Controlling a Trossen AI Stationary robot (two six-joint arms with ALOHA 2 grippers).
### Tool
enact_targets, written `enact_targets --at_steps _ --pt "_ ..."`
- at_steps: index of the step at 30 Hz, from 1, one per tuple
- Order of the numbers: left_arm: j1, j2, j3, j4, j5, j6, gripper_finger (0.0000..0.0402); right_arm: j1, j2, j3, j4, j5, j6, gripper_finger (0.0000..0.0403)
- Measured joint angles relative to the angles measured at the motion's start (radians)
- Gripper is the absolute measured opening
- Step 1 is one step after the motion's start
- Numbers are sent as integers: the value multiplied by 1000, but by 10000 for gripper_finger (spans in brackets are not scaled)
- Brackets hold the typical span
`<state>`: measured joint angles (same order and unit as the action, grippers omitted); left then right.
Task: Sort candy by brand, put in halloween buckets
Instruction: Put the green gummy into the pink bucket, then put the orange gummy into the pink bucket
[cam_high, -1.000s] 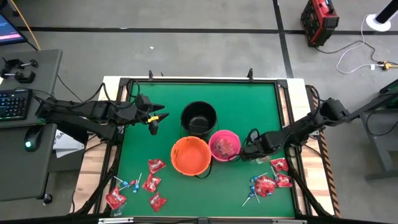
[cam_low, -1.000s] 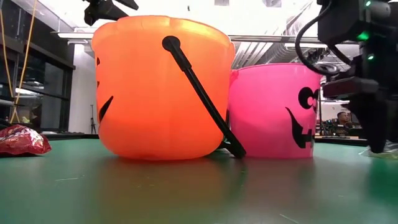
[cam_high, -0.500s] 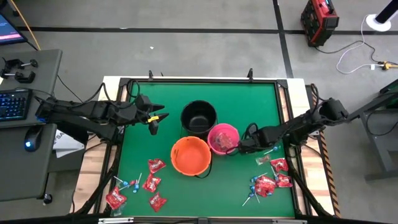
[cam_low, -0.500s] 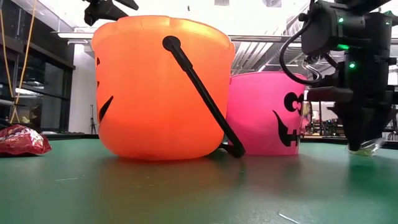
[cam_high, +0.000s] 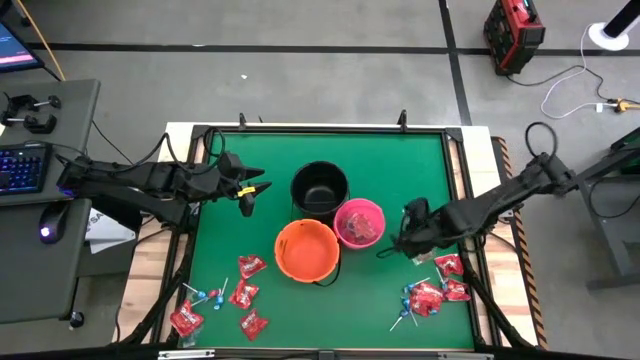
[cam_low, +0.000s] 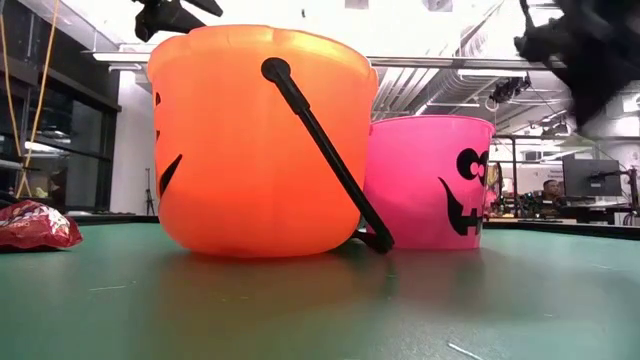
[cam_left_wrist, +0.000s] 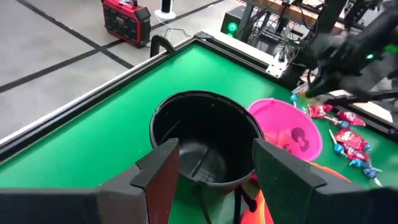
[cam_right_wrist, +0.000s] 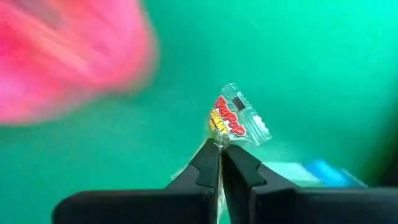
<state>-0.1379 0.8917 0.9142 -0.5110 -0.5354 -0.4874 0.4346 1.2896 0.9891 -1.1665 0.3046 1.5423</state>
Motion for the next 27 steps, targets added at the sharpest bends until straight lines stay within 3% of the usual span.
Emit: enact_targets --at_steps 4,7,10,14,20,24,27 --pt "0 0 0 0 0 -25 195 -16 -29 73 229 281 -128 3" --pt "0 0 0 0 0 -25 195 -49 -19 99 353 320 -269 2" --pt "0 0 0 0 0 -25 195 -106 12 83 437 210 -366 5" --pt "0 0 0 0 0 -33 195 -175 71 73 465 36 -373 28" --pt "0 0 0 0 0 -33 195 -216 91 76 474 9 -389 123" --pt "0 0 0 0 0 -33 195 -225 67 135 371 -82 -461 191" --pt "0 0 0 0 1 -33 195 -200 46 182 181 -149 -461 222"
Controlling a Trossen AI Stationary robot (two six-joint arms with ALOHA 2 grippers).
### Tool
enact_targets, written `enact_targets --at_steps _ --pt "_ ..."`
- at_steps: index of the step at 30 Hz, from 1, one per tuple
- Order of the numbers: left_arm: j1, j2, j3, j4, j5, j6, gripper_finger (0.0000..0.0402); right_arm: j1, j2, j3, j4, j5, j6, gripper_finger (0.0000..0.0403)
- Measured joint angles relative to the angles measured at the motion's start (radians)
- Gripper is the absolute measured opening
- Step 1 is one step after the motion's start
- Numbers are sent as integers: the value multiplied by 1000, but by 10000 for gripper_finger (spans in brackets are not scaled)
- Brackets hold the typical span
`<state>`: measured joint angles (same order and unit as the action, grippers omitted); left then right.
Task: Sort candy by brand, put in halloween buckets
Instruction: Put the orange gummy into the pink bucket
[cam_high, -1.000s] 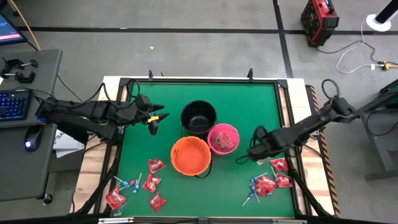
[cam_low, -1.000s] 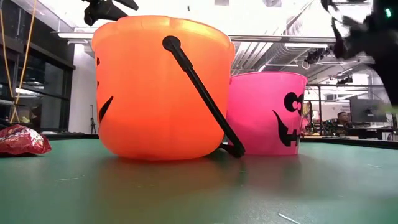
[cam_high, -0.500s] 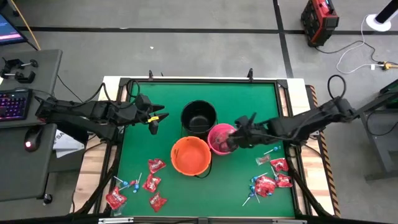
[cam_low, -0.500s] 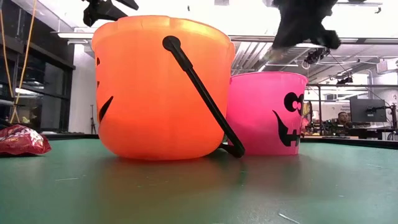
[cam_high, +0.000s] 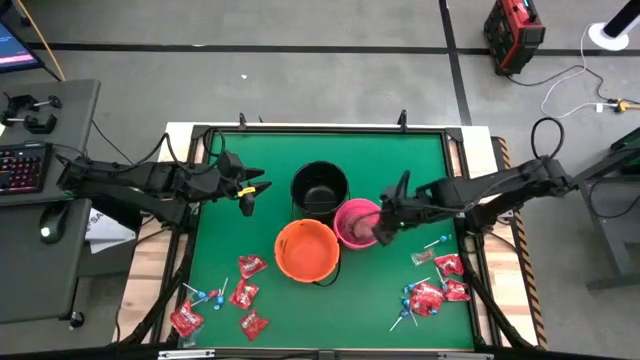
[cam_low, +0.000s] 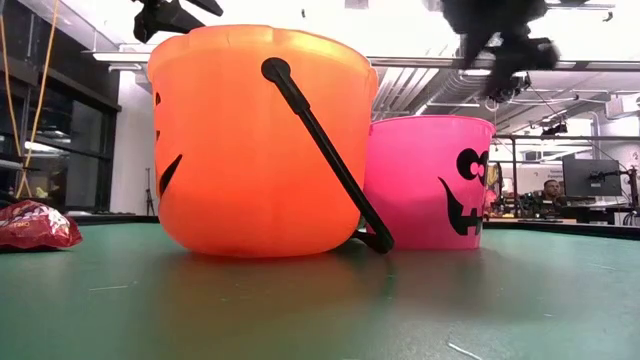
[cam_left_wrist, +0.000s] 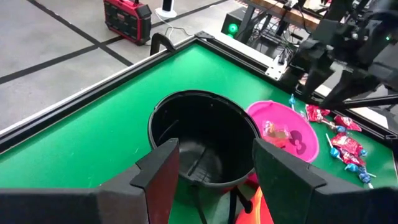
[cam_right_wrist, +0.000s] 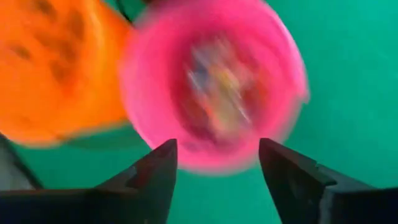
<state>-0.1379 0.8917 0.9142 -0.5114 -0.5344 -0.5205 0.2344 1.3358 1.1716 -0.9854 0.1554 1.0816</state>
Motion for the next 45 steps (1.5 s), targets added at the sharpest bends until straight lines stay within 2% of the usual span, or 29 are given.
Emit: enact_targets --at_steps 4,6,9,13,16,28,32,39,42,45 --pt "0 0 0 -1 9 -1 195 91 -10 -9 -301 -53 64 232" --pt "0 0 0 0 27 -3 195 134 -10 -61 -405 -142 69 231" --pt "0 0 0 2 73 -44 195 177 -10 -175 -386 -276 25 226" --pt "-1 0 0 41 205 -91 195 192 -10 -318 -219 -394 -15 220" --pt "-5 0 0 42 300 -109 195 192 -10 -372 -157 -395 -26 220" --pt "-86 55 -1 38 305 -186 195 191 -8 -423 -96 -324 -327 220" --pt "-105 100 -1 39 305 -210 195 189 -7 -460 -60 -323 -322 220" --pt "-124 169 -1 39 309 -244 195 189 -7 -521 8 -313 -203 219" --pt "-127 182 -1 46 343 -263 195 189 -7 -536 17 -310 -167 199" --pt "-127 178 -1 69 408 -263 195 189 -7 -540 18 -284 -132 134"
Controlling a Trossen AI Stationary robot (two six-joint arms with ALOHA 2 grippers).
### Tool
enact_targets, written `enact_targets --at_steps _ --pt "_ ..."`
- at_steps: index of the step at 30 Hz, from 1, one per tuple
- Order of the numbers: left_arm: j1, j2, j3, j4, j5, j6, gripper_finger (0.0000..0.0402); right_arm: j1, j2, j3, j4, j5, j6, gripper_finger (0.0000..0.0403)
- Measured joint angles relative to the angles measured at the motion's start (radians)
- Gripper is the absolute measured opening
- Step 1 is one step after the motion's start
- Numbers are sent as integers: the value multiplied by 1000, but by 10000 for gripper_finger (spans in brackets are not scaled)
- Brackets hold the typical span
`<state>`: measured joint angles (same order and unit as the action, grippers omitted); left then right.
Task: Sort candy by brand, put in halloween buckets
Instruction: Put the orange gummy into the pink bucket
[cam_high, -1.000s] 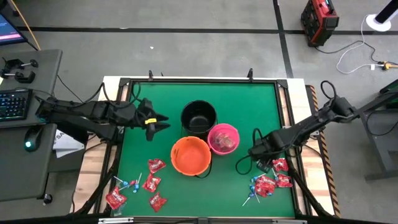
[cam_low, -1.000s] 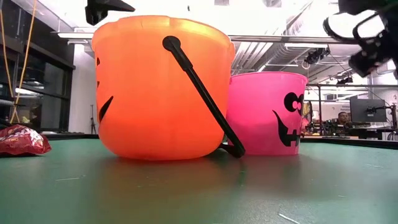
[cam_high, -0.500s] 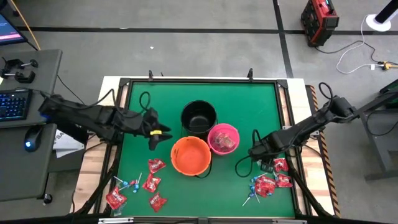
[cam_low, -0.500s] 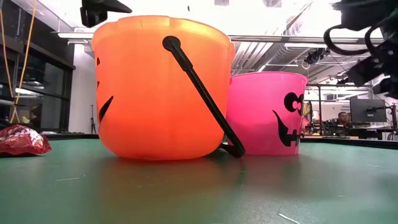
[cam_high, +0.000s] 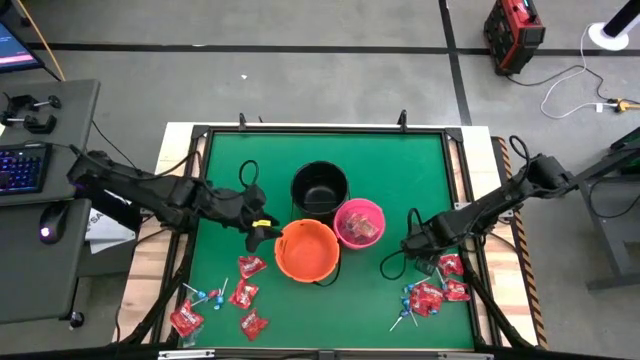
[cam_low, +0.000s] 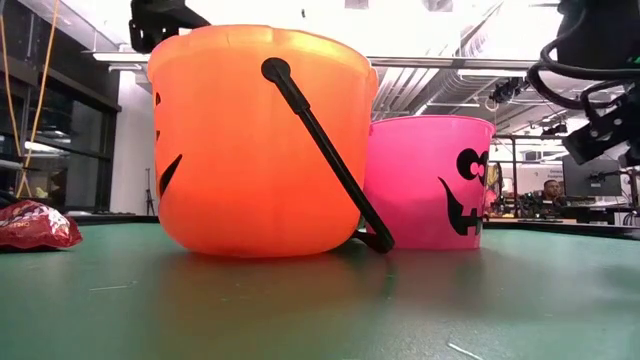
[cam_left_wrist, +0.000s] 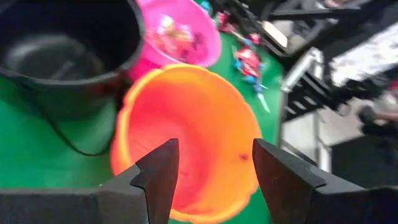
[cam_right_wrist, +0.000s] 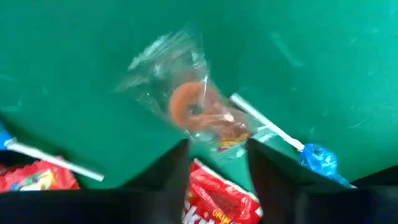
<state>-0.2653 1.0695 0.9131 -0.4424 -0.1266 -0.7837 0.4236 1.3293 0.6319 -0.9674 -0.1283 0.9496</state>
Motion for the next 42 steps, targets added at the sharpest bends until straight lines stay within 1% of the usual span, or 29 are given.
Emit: enact_targets --at_steps 3,4,7,9,11,13,16,18,19,21,24,27,29,31,33,35,37,39,42 --pt "0 -29 0 4 73 0 195 0 -1 3 0 0 18 33" --pt "-1 -44 0 3 88 0 195 0 -2 12 -4 0 13 18" --pt "-7 -106 0 -1 95 -1 195 0 -8 73 -59 0 -11 15" --pt "-12 -154 0 -1 82 -1 195 3 -25 147 -136 7 -43 5" --pt "-18 -199 1 0 50 -1 195 4 -50 240 -191 30 -71 5" --pt "-24 -238 1 -10 5 0 195 3 -72 339 -235 84 -81 2" --pt "-26 -277 1 -37 -63 0 195 2 -92 459 -238 235 -52 3" --pt "-26 -289 1 -60 -93 0 195 1 -93 486 -247 317 -22 4" --pt "-26 -290 1 -70 -99 0 195 -4 -92 483 -261 333 -2 4" --pt "-26 -288 1 -84 -102 0 195 -27 -88 439 -273 315 106 6" --pt "-26 -274 1 -88 -90 -1 195 -47 -90 309 -267 237 310 21" --pt "-33 -256 1 -89 -71 0 195 -44 -107 179 -212 178 460 57" --pt "-38 -246 1 -88 -66 0 195 -47 -129 112 -177 179 580 90" --pt "-42 -235 1 -88 -66 7 195 -51 -155 72 -111 211 697 126" --pt "-43 -227 1 -89 -66 9 195 -54 -163 38 -94 223 797 159" --pt "-43 -218 1 -86 -66 9 195 -60 -162 5 -86 209 844 184" --pt "-43 -211 1 -87 -66 12 195 -66 -158 -25 -27 182 854 200" --pt "-43 -204 1 -84 -67 21 195 -66 -157 -52 22 184 868 206" --pt "-43 -197 1 -85 -66 27 195 -66 -158 -76 69 204 900 206"
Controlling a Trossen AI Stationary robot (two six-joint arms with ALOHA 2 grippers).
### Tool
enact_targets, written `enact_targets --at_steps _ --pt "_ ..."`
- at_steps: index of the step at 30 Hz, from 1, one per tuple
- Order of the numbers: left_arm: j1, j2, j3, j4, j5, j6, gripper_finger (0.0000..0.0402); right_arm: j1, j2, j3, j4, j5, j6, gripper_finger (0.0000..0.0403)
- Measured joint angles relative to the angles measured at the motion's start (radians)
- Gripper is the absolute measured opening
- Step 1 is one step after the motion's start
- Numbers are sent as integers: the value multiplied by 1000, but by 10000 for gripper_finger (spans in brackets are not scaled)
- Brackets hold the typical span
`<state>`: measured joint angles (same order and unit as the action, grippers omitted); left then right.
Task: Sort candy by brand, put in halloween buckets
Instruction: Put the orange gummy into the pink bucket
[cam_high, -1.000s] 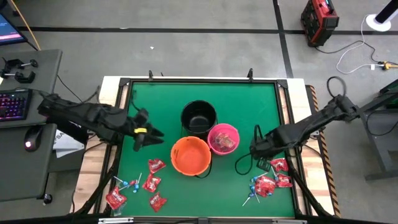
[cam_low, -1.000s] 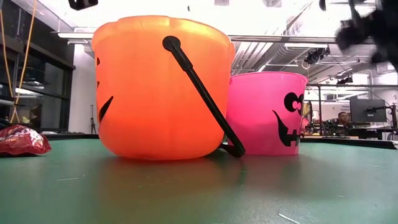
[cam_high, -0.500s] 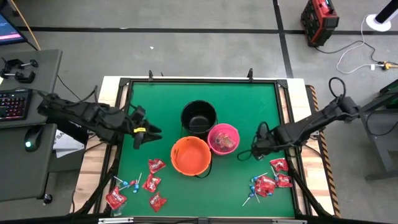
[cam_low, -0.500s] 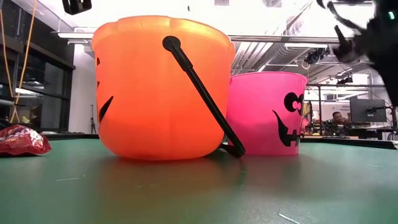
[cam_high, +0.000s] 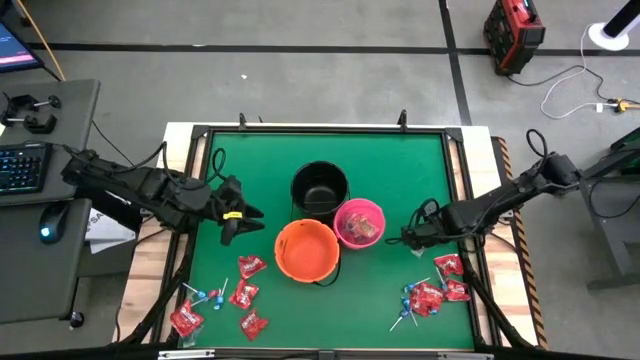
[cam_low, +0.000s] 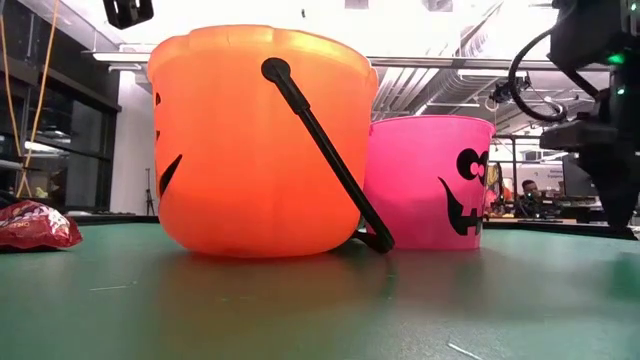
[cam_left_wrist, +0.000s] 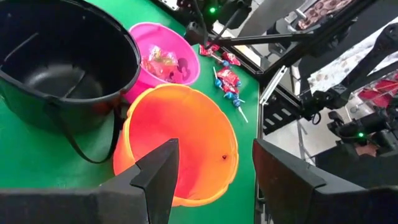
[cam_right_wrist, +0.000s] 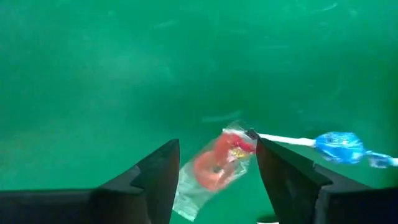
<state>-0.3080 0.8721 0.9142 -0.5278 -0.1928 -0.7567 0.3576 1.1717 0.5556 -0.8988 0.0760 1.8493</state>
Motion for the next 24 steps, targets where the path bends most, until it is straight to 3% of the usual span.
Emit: enact_targets --at_steps 6,12,16,21,24 --pt "0 9 0 2 -3 9 195 0 0 -36 -12 -3 39 156" --pt "0 13 0 2 -32 34 195 2 1 -26 -18 29 -3 17" --pt "0 10 0 1 -34 53 195 -5 -1 62 -90 81 -64 5" --pt "0 -25 0 1 -41 72 195 -4 -2 292 -242 215 -195 2" --pt "0 -46 0 2 -93 80 195 -4 -3 425 -112 351 -397 1"
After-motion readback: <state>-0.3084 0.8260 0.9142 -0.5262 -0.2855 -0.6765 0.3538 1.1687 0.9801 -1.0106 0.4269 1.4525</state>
